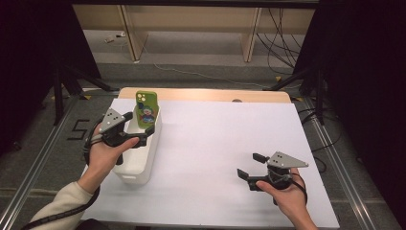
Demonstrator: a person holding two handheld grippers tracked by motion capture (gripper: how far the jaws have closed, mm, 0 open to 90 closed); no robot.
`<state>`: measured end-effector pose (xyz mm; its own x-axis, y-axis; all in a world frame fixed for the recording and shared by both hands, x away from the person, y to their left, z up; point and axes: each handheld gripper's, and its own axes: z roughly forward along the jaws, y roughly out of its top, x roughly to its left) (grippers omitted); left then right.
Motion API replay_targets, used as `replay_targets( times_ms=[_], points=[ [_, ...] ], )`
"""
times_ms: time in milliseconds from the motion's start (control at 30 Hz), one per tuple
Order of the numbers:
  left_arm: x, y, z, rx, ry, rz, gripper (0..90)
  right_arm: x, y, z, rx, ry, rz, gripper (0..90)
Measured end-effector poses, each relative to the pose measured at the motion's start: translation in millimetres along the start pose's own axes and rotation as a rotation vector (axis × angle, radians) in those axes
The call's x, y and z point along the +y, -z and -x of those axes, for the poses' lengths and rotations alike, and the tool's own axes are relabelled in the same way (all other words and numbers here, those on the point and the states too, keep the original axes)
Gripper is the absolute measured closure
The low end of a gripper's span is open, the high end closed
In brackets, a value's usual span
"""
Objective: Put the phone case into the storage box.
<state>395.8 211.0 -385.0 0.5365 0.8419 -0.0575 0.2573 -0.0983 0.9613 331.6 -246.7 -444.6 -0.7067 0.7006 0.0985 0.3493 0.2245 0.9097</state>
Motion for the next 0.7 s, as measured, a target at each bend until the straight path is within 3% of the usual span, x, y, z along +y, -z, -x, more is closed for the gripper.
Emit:
replay_targets(
  times_ms=[700],
  points=[
    [-14.1,20.1,12.1,-0.041,-0.014,-0.004,5.8,0.2,0.1,-0.4,0.000,-0.001,0.000,16.1]
  ],
)
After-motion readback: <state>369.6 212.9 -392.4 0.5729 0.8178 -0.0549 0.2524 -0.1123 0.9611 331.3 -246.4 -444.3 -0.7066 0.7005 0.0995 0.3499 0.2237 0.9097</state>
